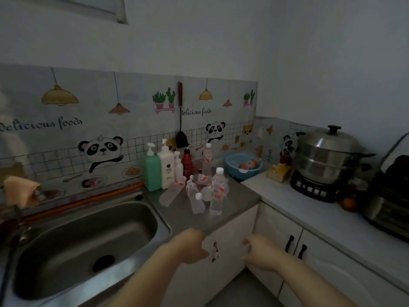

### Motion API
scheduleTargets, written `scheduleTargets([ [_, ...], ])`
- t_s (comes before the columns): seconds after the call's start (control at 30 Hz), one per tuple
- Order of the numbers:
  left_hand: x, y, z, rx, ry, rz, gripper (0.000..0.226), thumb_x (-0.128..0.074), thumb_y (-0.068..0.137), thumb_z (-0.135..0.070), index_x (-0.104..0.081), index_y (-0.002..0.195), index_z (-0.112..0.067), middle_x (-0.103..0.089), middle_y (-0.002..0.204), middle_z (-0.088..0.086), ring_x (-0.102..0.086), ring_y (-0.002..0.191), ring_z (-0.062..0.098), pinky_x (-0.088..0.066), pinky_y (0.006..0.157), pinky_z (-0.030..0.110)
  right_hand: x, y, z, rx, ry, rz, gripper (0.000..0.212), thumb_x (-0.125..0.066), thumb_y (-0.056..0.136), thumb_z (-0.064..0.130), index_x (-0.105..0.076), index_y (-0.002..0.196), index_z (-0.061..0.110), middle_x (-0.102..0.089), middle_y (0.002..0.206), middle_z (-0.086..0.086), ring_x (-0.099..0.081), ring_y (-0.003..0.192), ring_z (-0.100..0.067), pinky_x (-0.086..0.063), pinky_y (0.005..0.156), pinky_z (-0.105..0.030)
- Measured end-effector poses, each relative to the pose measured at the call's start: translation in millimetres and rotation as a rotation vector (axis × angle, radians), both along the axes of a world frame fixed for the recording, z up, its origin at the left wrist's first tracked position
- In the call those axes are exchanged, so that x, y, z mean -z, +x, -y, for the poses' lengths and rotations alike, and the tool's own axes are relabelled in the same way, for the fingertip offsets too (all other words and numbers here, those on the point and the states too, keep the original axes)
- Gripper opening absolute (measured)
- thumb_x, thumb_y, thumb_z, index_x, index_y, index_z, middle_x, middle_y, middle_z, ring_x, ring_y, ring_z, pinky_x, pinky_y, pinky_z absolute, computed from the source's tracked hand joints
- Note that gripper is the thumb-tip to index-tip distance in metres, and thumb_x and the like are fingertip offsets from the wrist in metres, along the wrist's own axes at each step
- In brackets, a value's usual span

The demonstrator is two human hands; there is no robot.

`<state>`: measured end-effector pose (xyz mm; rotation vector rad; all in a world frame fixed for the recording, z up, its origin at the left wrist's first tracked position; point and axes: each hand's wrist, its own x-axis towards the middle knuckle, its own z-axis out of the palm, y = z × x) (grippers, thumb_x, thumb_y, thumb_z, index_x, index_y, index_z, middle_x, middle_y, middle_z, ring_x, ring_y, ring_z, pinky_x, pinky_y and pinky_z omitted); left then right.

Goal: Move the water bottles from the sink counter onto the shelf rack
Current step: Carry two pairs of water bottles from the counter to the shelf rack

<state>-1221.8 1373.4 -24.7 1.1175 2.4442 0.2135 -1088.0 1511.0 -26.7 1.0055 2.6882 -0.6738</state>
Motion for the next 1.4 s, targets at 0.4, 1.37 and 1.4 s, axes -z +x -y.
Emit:
scheduleTargets([
  [0.4,10.7,-146.8,-126.1,-0.008,-0.009,0.009,0.043,-0.048,0.093,-0.013,-0.045,0.135,-0.009,-0.051,0.135,0.013,-0.051,0.123,0.026,-0.041,0.101,0.032,3.1,-135.7,-145.0,-0.051,0.001,-0.014,0.034,-0.055,0.088,0.023,-0.056,0.120,0.013,-0.056,0.127,-0.008,-0.055,0.114,-0.021,-0.044,0.091,-0.025],
  [1.37,82.7,-327.1,-277.1,-0.382,-0.008,0.091,0.032,-0.047,0.094,-0.016,-0.054,0.124,-0.011,-0.058,0.127,0.006,-0.052,0.121,0.023,-0.039,0.104,0.030,77.4,-378.1,-338.5,-0.484,-0.023,0.045,0.047,-0.058,0.082,0.012,-0.052,0.128,0.019,-0.055,0.133,-0.006,-0.053,0.119,-0.023,-0.043,0.095,-0.025],
  [1.4,85.7,-331.1,-278.9,-0.383,-0.012,0.113,0.031,-0.047,0.094,-0.016,-0.054,0.123,-0.011,-0.058,0.126,0.006,-0.053,0.122,0.023,-0.039,0.104,0.030,80.2,-382.5,-338.3,-0.503,-0.020,0.051,0.048,-0.059,0.082,0.013,-0.051,0.129,0.020,-0.054,0.134,-0.006,-0.052,0.121,-0.023,-0.042,0.097,-0.026],
])
